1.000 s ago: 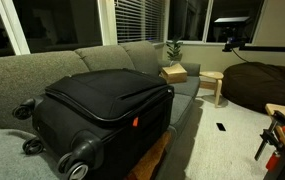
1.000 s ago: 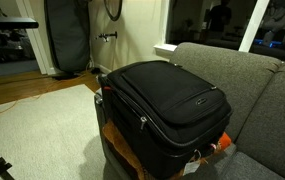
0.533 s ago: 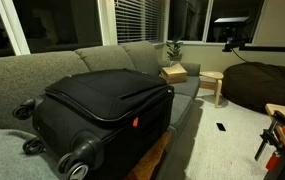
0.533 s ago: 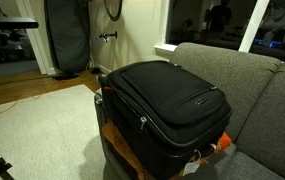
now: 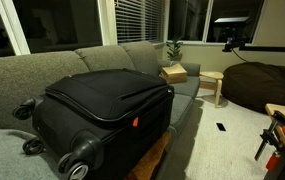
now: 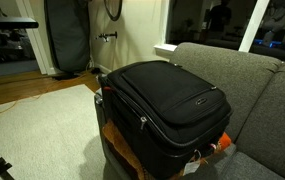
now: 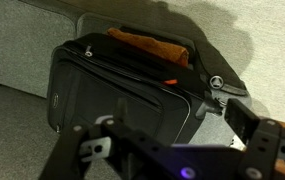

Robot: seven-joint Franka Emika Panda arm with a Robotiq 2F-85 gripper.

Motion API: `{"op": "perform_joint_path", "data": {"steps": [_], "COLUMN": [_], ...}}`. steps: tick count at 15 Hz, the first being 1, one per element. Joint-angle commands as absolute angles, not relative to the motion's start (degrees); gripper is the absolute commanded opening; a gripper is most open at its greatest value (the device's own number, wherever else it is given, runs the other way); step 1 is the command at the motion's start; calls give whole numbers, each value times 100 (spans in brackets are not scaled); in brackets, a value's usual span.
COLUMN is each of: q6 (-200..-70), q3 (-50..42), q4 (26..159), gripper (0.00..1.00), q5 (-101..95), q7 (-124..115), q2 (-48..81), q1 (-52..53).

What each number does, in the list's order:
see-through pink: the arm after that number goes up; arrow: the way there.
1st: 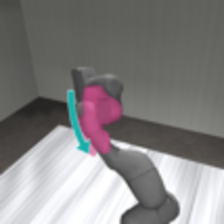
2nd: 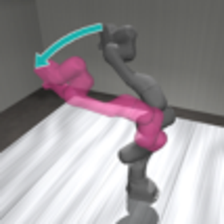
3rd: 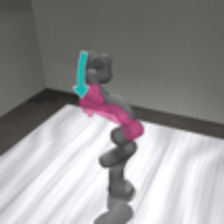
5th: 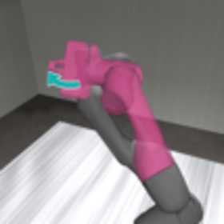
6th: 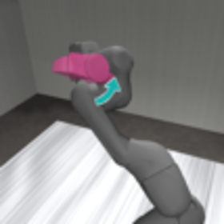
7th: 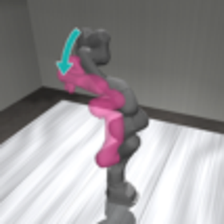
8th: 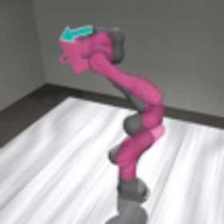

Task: Unzip the black suitcase

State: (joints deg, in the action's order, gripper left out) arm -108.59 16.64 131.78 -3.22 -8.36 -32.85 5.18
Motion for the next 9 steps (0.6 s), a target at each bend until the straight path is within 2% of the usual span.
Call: {"op": "perform_joint_path", "data": {"steps": [1, 9], "q6": [-10866, -10889], "q3": [1565, 1537], "q4": [13170, 13189], "gripper": [100, 100], "q5": [-481, -621], "q7": [-970, -1058], "q2": [-3233, -3141], "q1": [614, 558]}}
